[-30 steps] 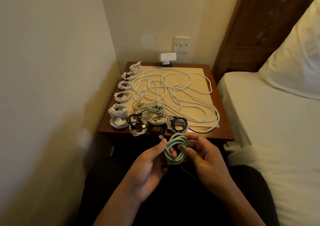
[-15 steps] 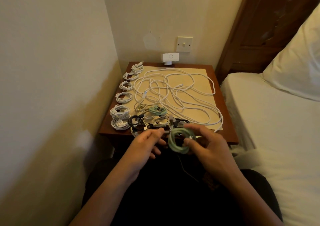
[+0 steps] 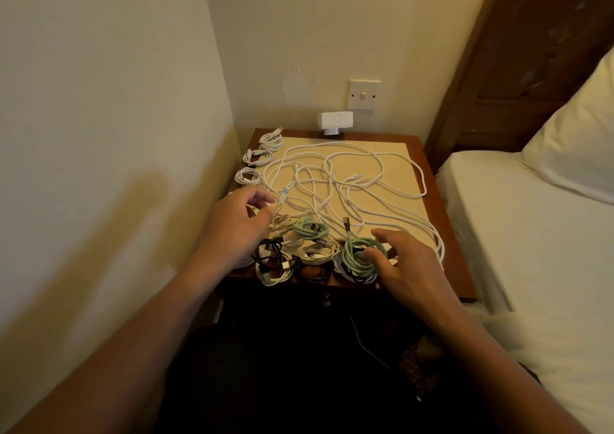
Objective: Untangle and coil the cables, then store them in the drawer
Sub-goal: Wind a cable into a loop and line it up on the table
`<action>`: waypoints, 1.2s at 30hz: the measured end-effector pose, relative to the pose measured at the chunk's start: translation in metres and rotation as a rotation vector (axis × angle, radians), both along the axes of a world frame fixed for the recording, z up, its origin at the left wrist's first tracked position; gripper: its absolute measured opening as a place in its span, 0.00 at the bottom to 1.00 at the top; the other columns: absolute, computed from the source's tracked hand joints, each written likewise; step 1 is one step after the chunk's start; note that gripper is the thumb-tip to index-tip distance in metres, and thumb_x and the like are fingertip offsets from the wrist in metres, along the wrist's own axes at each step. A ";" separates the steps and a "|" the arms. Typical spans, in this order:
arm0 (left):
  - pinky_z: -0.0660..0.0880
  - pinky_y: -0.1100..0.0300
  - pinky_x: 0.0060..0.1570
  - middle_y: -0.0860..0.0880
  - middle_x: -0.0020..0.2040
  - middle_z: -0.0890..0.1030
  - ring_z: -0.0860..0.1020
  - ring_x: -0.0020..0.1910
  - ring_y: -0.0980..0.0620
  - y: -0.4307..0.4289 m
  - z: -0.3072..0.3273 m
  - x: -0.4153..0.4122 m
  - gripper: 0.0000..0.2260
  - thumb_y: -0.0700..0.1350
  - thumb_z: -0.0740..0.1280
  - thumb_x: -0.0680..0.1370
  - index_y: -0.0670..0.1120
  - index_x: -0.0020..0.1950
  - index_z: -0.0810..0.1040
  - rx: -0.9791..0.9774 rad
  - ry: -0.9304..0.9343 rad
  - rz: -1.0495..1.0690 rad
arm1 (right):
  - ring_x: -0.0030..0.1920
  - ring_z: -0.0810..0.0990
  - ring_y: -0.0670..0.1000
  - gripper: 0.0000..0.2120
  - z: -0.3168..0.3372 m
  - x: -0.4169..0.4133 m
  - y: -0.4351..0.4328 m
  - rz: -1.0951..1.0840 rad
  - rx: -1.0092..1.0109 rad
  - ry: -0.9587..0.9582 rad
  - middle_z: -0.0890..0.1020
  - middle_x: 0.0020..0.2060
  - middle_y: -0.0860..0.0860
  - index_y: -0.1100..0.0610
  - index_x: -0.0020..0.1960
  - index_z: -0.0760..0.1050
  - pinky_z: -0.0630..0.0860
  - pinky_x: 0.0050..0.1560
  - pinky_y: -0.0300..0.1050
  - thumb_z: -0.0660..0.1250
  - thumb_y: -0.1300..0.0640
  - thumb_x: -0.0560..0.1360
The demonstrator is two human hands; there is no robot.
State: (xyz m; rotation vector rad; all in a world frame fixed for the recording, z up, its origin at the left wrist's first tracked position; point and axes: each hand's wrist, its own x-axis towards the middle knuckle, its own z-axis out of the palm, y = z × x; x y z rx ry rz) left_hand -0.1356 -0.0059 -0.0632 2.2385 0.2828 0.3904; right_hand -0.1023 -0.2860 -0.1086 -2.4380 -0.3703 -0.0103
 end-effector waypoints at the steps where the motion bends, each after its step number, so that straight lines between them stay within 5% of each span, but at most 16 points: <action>1: 0.74 0.62 0.36 0.56 0.46 0.81 0.78 0.41 0.55 0.005 0.000 0.009 0.04 0.45 0.69 0.80 0.55 0.51 0.81 0.027 0.000 0.000 | 0.55 0.80 0.48 0.22 0.001 0.002 -0.002 0.007 0.006 0.007 0.79 0.66 0.48 0.50 0.72 0.75 0.77 0.59 0.48 0.68 0.46 0.81; 5: 0.73 0.60 0.39 0.53 0.49 0.81 0.79 0.46 0.54 0.025 -0.004 0.050 0.03 0.48 0.68 0.80 0.53 0.53 0.80 0.129 0.114 -0.023 | 0.52 0.80 0.45 0.19 0.004 0.013 -0.005 0.033 0.009 0.050 0.80 0.64 0.47 0.49 0.70 0.76 0.77 0.55 0.44 0.67 0.45 0.81; 10: 0.73 0.59 0.42 0.54 0.52 0.81 0.78 0.49 0.57 0.038 -0.014 0.073 0.20 0.61 0.75 0.73 0.53 0.59 0.78 0.320 0.452 -0.268 | 0.51 0.80 0.43 0.18 0.004 0.025 -0.009 0.038 -0.015 0.058 0.81 0.60 0.45 0.48 0.67 0.78 0.78 0.52 0.46 0.66 0.43 0.81; 16: 0.73 0.62 0.40 0.56 0.47 0.81 0.79 0.45 0.58 0.027 -0.025 0.073 0.22 0.52 0.81 0.69 0.51 0.59 0.80 0.385 0.377 -0.272 | 0.52 0.79 0.42 0.12 0.011 0.030 -0.010 0.019 0.045 0.021 0.82 0.57 0.43 0.46 0.62 0.80 0.78 0.51 0.46 0.66 0.45 0.81; 19: 0.72 0.61 0.38 0.53 0.46 0.84 0.82 0.45 0.55 0.028 -0.017 0.072 0.17 0.50 0.80 0.72 0.50 0.59 0.82 0.292 0.297 -0.205 | 0.53 0.79 0.41 0.09 0.019 0.027 -0.007 -0.002 0.101 0.005 0.81 0.56 0.41 0.43 0.60 0.80 0.80 0.53 0.48 0.66 0.46 0.82; 22: 0.75 0.60 0.40 0.53 0.45 0.85 0.82 0.45 0.55 0.027 0.011 0.056 0.09 0.50 0.74 0.77 0.50 0.56 0.84 0.165 0.136 -0.104 | 0.53 0.79 0.37 0.09 0.031 0.021 -0.005 -0.002 0.197 -0.033 0.81 0.55 0.38 0.44 0.60 0.81 0.76 0.49 0.37 0.66 0.49 0.82; 27: 0.81 0.55 0.51 0.48 0.49 0.87 0.84 0.48 0.52 0.002 0.054 0.012 0.06 0.41 0.68 0.81 0.45 0.52 0.85 -0.429 0.030 -0.212 | 0.54 0.81 0.37 0.11 0.060 0.006 0.014 0.058 0.412 -0.018 0.84 0.54 0.38 0.46 0.62 0.81 0.79 0.52 0.39 0.65 0.51 0.83; 30: 0.81 0.60 0.45 0.44 0.48 0.87 0.85 0.47 0.50 -0.021 0.062 -0.009 0.07 0.37 0.66 0.81 0.43 0.52 0.84 -0.611 0.025 -0.311 | 0.50 0.85 0.47 0.11 0.079 -0.003 0.036 0.103 0.645 0.227 0.87 0.51 0.48 0.51 0.61 0.81 0.84 0.54 0.49 0.62 0.51 0.85; 33: 0.81 0.60 0.46 0.41 0.48 0.86 0.84 0.48 0.48 -0.036 0.061 -0.022 0.09 0.39 0.70 0.76 0.40 0.55 0.84 -0.737 0.031 -0.348 | 0.45 0.85 0.50 0.13 0.094 -0.011 0.046 0.109 0.983 0.521 0.88 0.46 0.52 0.56 0.56 0.83 0.82 0.49 0.45 0.62 0.53 0.84; 36: 0.81 0.56 0.49 0.40 0.48 0.86 0.83 0.49 0.47 -0.042 0.056 -0.031 0.14 0.41 0.70 0.75 0.38 0.58 0.83 -0.822 0.059 -0.392 | 0.46 0.84 0.51 0.11 0.094 -0.013 0.044 0.069 1.170 0.583 0.87 0.48 0.56 0.61 0.59 0.83 0.80 0.49 0.45 0.65 0.57 0.82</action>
